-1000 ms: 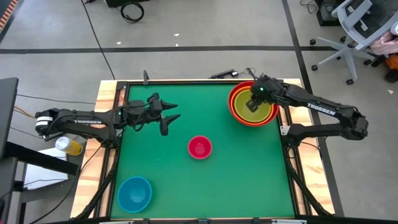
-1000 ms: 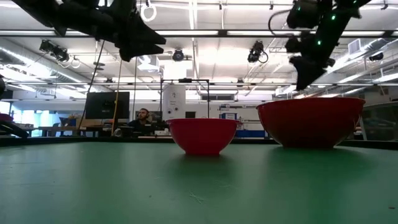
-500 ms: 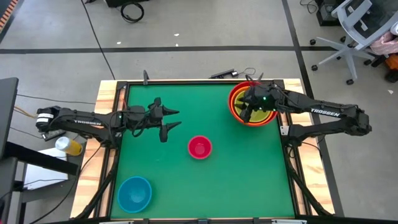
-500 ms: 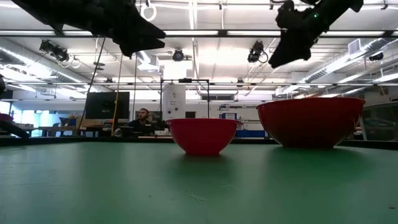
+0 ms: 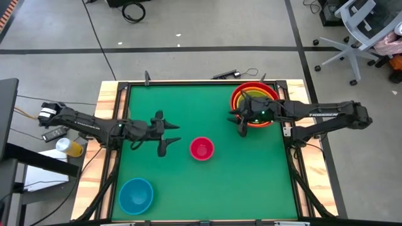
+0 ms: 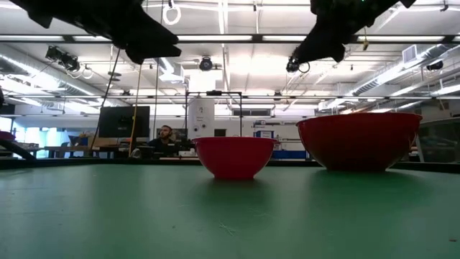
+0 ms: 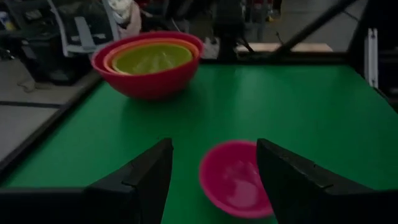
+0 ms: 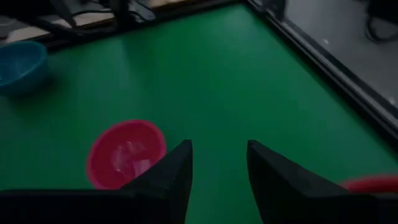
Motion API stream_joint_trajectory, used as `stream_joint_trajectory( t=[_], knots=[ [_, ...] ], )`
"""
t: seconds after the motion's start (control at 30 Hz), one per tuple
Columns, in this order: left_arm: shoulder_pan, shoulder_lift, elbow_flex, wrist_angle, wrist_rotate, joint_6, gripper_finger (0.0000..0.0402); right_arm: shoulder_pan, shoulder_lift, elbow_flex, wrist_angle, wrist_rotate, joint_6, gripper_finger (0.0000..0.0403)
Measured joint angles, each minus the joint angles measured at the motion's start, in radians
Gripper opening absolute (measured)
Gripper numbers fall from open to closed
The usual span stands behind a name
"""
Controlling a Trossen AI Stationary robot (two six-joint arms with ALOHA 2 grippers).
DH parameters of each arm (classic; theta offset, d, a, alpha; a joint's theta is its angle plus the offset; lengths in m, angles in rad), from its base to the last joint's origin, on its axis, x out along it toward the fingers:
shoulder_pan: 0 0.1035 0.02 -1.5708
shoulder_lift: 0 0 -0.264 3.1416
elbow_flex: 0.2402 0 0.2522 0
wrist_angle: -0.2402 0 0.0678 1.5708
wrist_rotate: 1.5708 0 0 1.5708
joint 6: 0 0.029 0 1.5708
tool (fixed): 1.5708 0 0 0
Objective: Nest bowls inside each other
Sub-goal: Stack the blue bowl on top of the green bowl
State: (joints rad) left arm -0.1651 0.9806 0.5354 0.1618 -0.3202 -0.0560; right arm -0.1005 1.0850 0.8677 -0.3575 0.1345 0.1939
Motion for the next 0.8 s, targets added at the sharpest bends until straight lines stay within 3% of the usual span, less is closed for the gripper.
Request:
stream_joint_trajectory(
  t=[0.4,0.63,0.8],
  knots=[
    [-0.229,0.000,0.037,-0.147,-0.069,-0.115,0.0233,0.157,0.233,0.000,0.300,0.014,-0.060,0.0157],
    [-0.311,0.000,0.113,-0.367,-0.085,-0.190,0.0233,0.258,0.420,0.000,0.618,0.029,-0.093,0.0157],
    [-0.360,0.000,0.190,-0.633,-0.084,-0.380,0.0233,0.297,0.562,0.036,0.763,0.046,-0.109,0.0157]
  ],
)
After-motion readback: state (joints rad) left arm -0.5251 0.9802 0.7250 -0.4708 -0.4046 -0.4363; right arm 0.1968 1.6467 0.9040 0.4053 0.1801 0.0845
